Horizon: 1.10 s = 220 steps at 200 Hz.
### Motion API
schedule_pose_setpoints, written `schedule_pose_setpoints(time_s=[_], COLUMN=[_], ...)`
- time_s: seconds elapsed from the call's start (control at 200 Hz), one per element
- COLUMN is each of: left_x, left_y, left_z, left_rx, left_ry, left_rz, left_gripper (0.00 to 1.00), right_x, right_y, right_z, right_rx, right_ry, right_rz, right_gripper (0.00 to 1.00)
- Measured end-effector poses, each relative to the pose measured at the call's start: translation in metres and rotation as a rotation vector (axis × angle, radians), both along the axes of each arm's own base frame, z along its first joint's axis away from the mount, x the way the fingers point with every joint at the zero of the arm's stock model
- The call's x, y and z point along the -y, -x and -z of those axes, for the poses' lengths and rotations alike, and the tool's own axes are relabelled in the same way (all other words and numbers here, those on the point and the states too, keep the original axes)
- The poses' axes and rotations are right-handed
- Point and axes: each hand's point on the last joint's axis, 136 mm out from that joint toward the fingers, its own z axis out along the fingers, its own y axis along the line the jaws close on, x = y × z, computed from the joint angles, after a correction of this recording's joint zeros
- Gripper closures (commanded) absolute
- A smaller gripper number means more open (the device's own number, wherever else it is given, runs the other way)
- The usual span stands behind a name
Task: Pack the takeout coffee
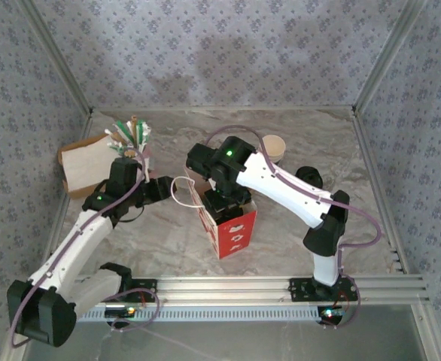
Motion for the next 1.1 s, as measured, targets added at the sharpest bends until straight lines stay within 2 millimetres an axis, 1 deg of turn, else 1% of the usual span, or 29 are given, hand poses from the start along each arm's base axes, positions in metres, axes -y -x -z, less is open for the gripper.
schedule_pose_setpoints(time_s=[0.09,0.175,0.3,0.475,1.099], left_x=[0.003,0.01,0.017,0.013,0.01], left_y=[0.009,0.018,0.024,0.025,0.024], left_z=[0.007,0.013,0.018,0.023,0.021], left_rx=[-0.021,-0.041,-0.054,-0.057,-0.043], left_ry=[-0.005,-0.007,-0.017,-0.03,-0.036], left_rz=[0.01,0.033,0.051,0.025,0.011], left_gripper=[0.44,0.44,0.44,0.44,0.44], right_x=[0.0,0.001,0.002,0.002,0.004], right_y=[0.0,0.001,0.001,0.001,0.002], right_z=[0.001,0.002,0.004,0.004,0.007], right_rx=[-0.002,-0.005,-0.008,-0.009,-0.014], right_ry=[0.003,0.008,0.013,0.014,0.023], right_rz=[0.0,0.0,0.0,0.0,-0.005], right_gripper=[0.37,0.37,0.36,0.37,0.36])
